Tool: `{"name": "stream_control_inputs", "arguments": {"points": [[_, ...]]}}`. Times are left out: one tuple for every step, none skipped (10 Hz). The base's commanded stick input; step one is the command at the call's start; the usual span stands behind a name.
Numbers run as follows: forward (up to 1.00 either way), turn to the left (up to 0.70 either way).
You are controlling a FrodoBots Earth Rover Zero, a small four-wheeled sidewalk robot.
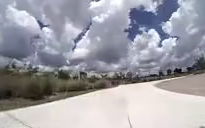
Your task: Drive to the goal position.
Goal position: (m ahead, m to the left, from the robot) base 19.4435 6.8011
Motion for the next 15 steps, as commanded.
{"name": "stream_control_inputs", "arguments": {"points": [[0.70,0.00],[0.70,0.00],[0.70,0.00],[0.70,0.00],[0.70,0.00],[0.70,0.00],[0.70,0.00],[0.70,0.00],[0.70,0.00],[0.70,0.00],[0.70,0.00],[0.70,0.00],[0.70,0.00],[0.70,0.00],[0.70,0.00]]}}
